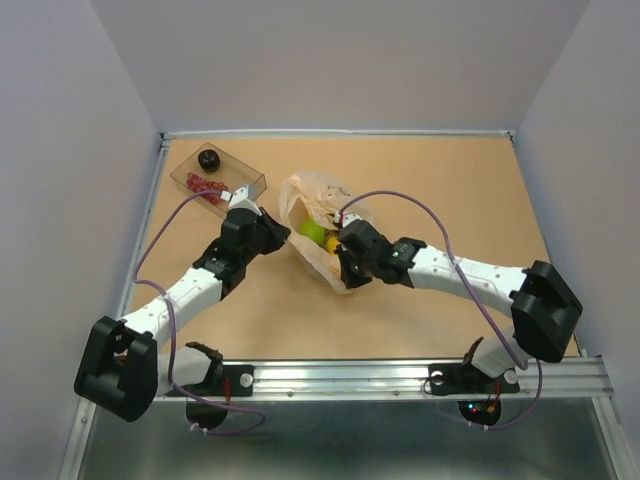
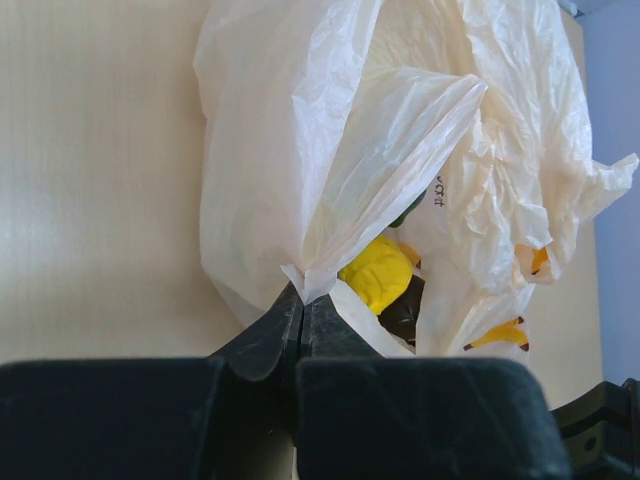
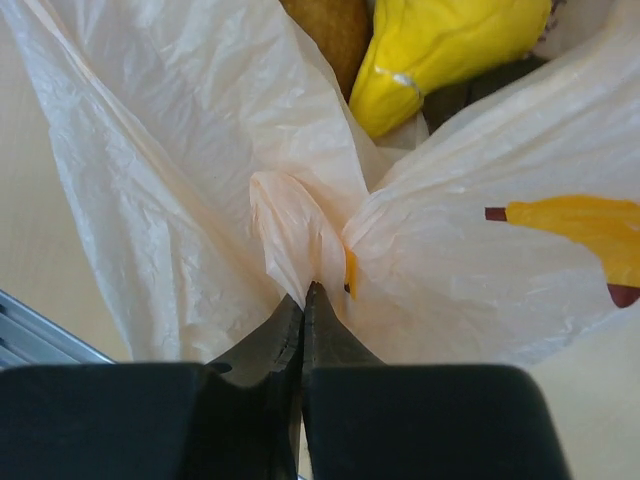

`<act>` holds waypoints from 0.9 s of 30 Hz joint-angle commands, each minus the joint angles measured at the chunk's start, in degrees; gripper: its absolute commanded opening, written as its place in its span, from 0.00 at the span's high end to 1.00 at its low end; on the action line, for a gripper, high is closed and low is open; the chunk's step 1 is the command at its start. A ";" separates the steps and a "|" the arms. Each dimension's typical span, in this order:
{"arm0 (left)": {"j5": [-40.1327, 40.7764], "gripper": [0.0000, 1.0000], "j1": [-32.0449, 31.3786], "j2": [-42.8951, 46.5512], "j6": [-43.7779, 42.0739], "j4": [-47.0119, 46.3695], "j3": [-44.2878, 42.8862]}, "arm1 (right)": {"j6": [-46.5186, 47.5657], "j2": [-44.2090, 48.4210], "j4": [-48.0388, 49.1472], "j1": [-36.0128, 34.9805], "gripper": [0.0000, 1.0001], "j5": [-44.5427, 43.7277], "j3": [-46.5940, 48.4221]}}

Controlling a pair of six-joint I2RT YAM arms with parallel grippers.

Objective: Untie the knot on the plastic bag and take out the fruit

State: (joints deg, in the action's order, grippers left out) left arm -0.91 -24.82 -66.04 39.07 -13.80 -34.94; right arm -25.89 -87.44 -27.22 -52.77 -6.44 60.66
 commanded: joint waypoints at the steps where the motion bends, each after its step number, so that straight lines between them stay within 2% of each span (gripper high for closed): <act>1: 1.88 0.94 0.38 -1.28 3.38 -4.21 -0.83 | -5.39 5.26 7.69 -0.75 0.99 1.96 -10.90; 5: -0.92 0.94 0.38 -2.69 4.00 -5.53 -0.74 | -6.46 5.35 11.04 -0.75 0.99 0.99 -14.34; 7: -1.82 0.90 0.39 -2.25 3.82 -5.53 -0.75 | -6.28 4.21 11.75 -0.66 0.99 0.72 -13.91; 11: -1.64 0.64 0.38 1.61 2.68 -4.13 -0.48 | -5.93 1.58 13.60 -0.75 0.99 1.86 -13.20; 12: -1.47 0.51 0.38 3.71 2.42 -3.00 -0.48 | -6.10 0.35 14.73 -0.66 0.99 3.08 -13.38; 15: -0.33 0.34 -0.58 7.75 0.66 -0.97 -0.92 | -6.89 -0.89 16.76 -0.75 0.99 4.41 -14.25; 21: 6.18 0.35 -10.49 10.23 -3.38 4.39 -3.91 | -6.90 0.51 17.20 -0.75 0.95 3.98 -13.38; 23: 6.97 0.39 -12.00 9.27 -3.30 4.40 -3.74 | -6.81 0.87 17.29 -0.75 0.94 3.54 -12.76; 24: 7.15 0.46 -12.88 7.87 -3.04 4.40 -3.30 | -6.72 0.69 17.38 -0.66 0.94 3.28 -12.50; 26: 7.24 0.52 -13.50 6.46 -3.03 4.40 -3.12 | -6.46 0.17 17.29 -0.75 0.93 3.01 -12.06; 27: 7.24 0.52 -13.76 5.15 -2.95 4.40 -2.94 | -6.37 -0.01 17.20 -0.66 0.93 3.10 -11.97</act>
State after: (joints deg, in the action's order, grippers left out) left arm 3.84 -37.91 -58.46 37.47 -10.22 -36.82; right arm -32.60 -88.44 -12.32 -52.97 -2.98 47.18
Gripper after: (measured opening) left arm 0.489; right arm 0.066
